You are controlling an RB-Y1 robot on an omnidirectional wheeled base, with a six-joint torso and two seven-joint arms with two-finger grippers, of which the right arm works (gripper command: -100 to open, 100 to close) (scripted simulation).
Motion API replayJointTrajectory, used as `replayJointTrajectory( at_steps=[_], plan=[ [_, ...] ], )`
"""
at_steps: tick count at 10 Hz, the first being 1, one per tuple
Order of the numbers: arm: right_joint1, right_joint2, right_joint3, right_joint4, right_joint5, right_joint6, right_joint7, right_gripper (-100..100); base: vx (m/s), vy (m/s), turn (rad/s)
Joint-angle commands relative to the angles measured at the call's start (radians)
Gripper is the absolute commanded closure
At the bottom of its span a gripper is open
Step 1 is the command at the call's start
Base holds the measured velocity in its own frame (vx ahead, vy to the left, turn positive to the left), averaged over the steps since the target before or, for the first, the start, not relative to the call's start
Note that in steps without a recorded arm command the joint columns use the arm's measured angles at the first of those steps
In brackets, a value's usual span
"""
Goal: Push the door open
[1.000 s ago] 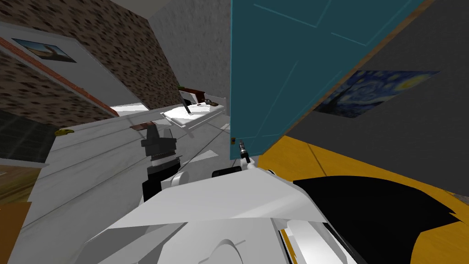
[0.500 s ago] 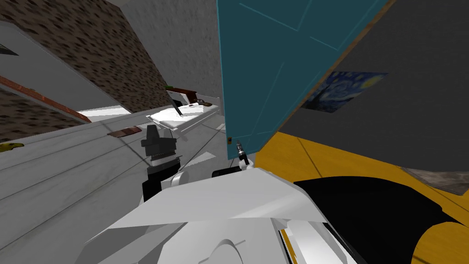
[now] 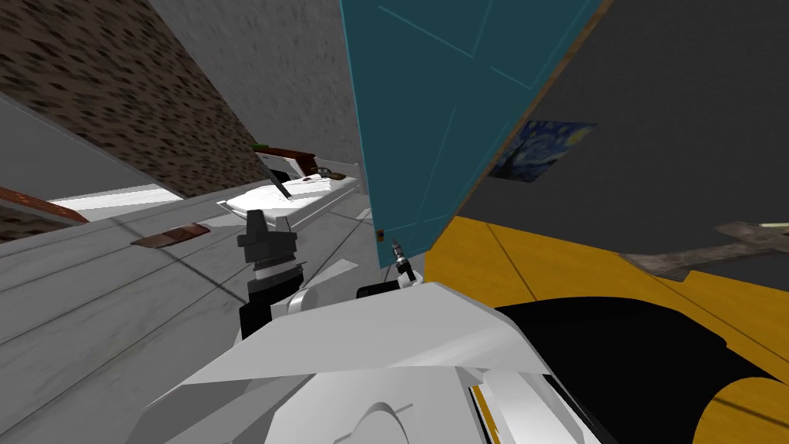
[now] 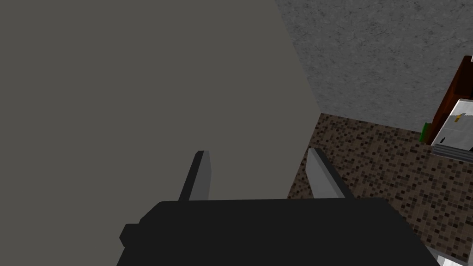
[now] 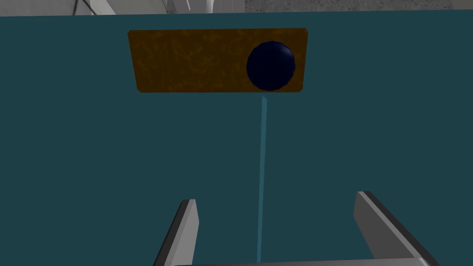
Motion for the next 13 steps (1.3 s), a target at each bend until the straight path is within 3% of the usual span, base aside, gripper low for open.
replayJointTrajectory(
  at_steps=[1,2,3,4,6,7,8,10,11,13],
  plan=[
    [0.026,0.008,0.037,-0.037,-0.006,0.009,0.005,-100,-0.029,0.021,-0.149],
    [0.026,0.008,0.037,-0.037,-0.006,0.009,0.005,-100,-0.019,0.016,-0.022],
    [0.043,0.019,0.074,-0.056,-0.013,0.012,0.009,-100,-0.039,0.020,-0.187],
    [0.043,0.019,0.074,-0.056,-0.013,0.012,0.009,-100,-0.041,0.027,-0.115],
    [0.063,0.038,0.122,-0.080,-0.022,0.017,0.013,-100,-0.074,0.043,-0.154],
    [0.066,0.033,0.110,-0.087,-0.019,0.021,0.014,-100,-0.044,0.028,-0.034],
    [0.064,0.008,0.109,-0.087,-0.019,0.023,0.014,-100,0.095,0.011,0.010],
    [0.059,-0.014,0.104,-0.082,-0.020,0.023,0.014,-100,0.216,0.049,0.014],
    [0.056,-0.018,0.101,-0.079,-0.020,0.023,0.013,-100,0.227,0.072,0.026],
    [0.049,-0.002,0.093,-0.072,-0.021,0.022,0.012,-100,0.232,0.110,0.033]
  ],
)
